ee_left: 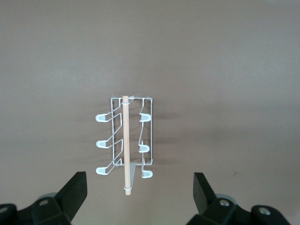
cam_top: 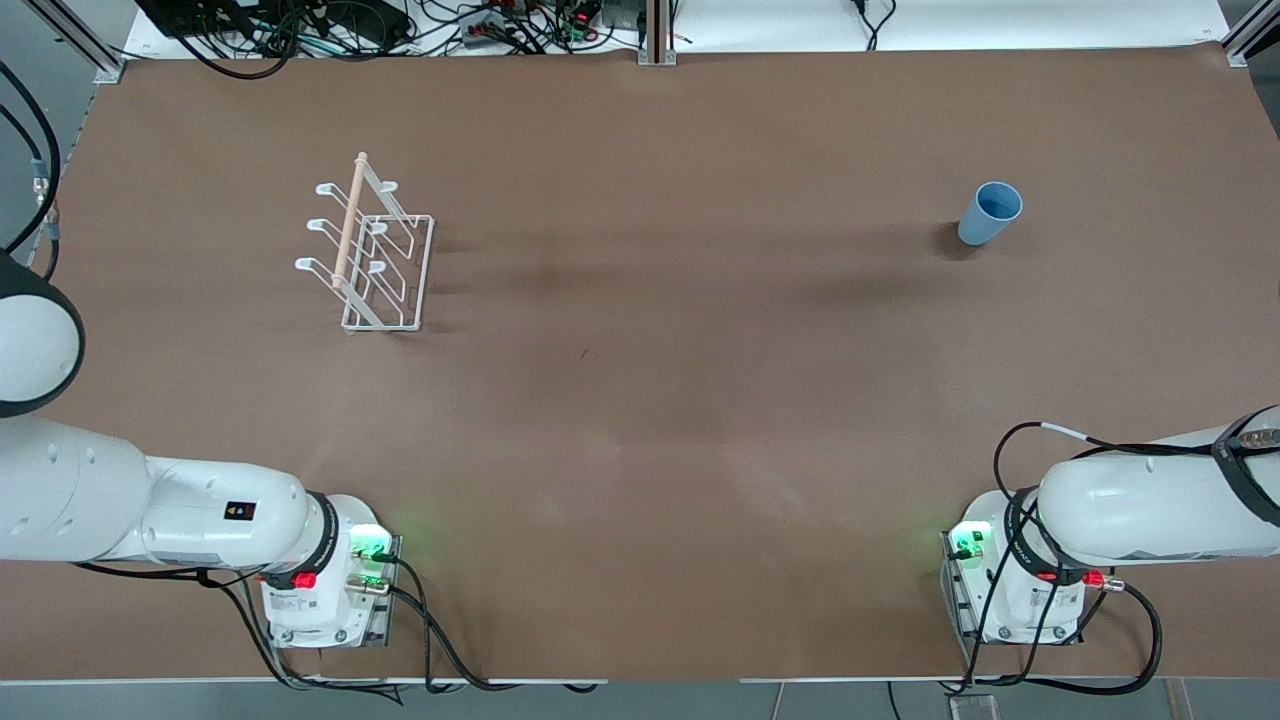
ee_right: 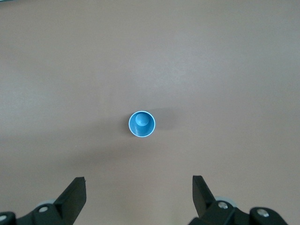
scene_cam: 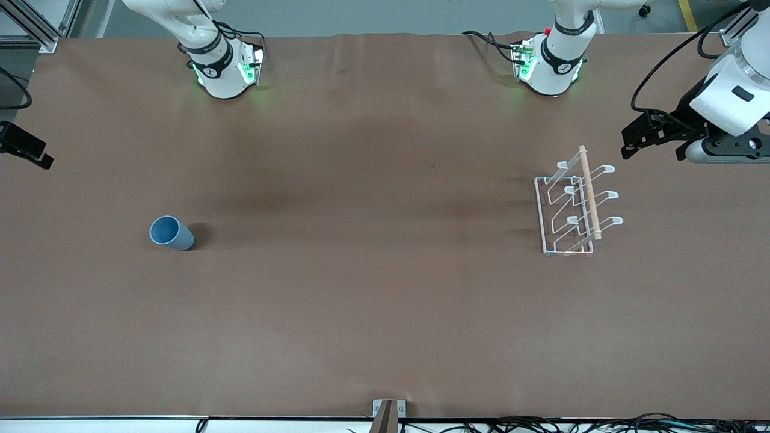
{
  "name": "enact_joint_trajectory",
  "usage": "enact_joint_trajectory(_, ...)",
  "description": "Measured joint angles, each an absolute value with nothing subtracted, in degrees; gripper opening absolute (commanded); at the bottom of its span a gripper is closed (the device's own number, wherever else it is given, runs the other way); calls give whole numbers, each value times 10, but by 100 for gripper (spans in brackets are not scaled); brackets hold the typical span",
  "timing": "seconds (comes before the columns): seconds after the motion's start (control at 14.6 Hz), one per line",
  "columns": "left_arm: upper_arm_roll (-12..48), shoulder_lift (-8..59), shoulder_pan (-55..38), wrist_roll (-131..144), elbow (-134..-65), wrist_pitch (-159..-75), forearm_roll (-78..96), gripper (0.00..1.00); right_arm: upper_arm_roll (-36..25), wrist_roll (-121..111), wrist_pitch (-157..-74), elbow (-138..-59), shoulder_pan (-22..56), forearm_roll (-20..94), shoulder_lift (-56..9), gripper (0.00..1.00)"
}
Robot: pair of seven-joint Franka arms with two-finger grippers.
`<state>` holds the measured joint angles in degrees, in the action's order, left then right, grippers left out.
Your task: Hang cup on cup holder
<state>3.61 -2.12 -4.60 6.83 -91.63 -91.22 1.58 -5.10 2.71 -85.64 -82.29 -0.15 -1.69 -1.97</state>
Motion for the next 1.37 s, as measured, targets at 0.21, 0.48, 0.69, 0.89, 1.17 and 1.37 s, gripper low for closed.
enact_joint_trajectory(0.21, 36, -21, -46, 68, -916, -912, 16, 100, -51, 27, -856, -823, -1, -17, -20, 100)
enact_joint_trajectory(0.48, 36, -19, -46, 68, -916, -923, 15, 100, -51, 27, -854, -823, -2, -17, -20, 100)
enact_joint_trajectory(0.69, 36, -17, -46, 68, -916, -931, 13, 100, -51, 27, -854, -823, -2, -17, -20, 100)
enact_joint_trajectory(0.89, 36, -17, -46, 67, -916, -932, 11, 100, -55, 27, -852, -824, -3, -17, -20, 100)
enact_joint_trajectory(1.17, 37, -16, -47, 67, -917, -932, -1, 100, -56, 26, -879, -866, -3, -17, -28, 100)
enact_joint_trajectory(1.37, 37, -16, -47, 67, -918, -932, -2, 100, -57, 22, -966, -943, -7, -17, -46, 100)
